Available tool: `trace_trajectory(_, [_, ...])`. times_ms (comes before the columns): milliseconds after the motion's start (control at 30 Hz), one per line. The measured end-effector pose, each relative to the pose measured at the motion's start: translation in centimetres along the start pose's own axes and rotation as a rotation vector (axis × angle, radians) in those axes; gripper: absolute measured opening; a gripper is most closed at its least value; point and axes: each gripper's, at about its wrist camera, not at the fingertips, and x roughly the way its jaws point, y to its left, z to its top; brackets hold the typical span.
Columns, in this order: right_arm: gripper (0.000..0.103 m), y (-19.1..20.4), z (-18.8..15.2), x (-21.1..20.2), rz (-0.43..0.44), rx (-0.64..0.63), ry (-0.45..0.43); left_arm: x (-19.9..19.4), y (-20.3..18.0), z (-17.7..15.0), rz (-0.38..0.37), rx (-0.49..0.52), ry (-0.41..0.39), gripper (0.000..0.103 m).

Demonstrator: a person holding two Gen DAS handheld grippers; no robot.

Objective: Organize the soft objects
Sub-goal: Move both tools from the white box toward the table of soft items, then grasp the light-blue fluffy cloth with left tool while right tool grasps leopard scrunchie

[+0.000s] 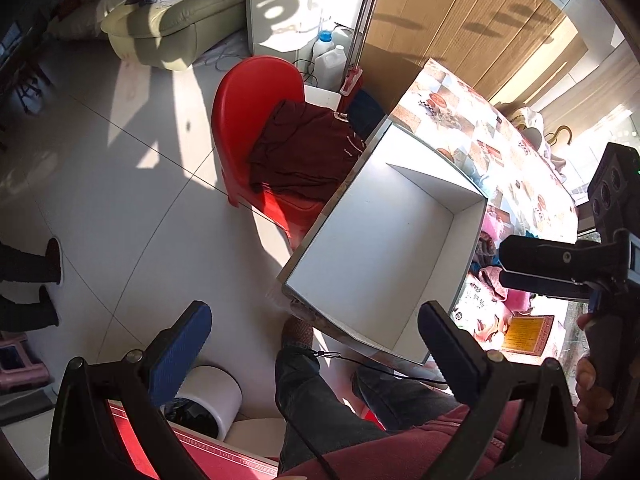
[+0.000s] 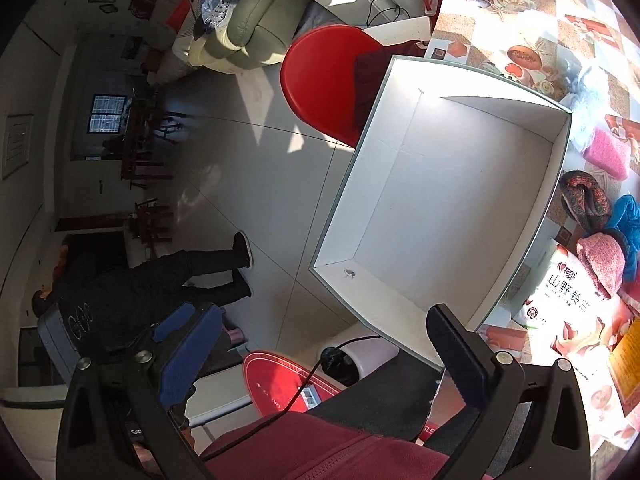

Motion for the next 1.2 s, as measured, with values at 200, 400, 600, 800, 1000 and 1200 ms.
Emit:
trace_trajectory(200, [0.103,-4.9,-2.2,-4.8,-0.117,0.169,-0.161,2.6,-5.1,2.5,-0.005,0.244,0.062,0.103])
trace_trajectory(400, [0.103,-12.2,-6.9,-11.6,-0.243,0.444,-0.341,5.8,-13.7,4.8,-0.070,0.537,0.142,0.103])
trace_trajectory(600, [0.103,-19.8,-10.5,-18.4,-0.322,0.599,-0.432,10.1,-23.9,7.4,-0.096,0.657,0.141,0.103])
trace_trajectory(800, [0.103,-28.2,-9.1,-21.8,-0.373,0.674,-0.407,16.4,-31.1,9.7,-0.066,0.652,0.190,0.103])
trace_trajectory(1000, [0.103,-35.4,-5.4,-19.5,-0.381,0.715,-0.281,24.2,-35.0,11.5,0.032,0.616,0.283,0.103])
trace_trajectory(1200, [0.103,-40.6,-1.8,-16.7,-0.413,0.737,-0.208,29.5,-36.3,12.8,0.105,0.552,0.344,0.103])
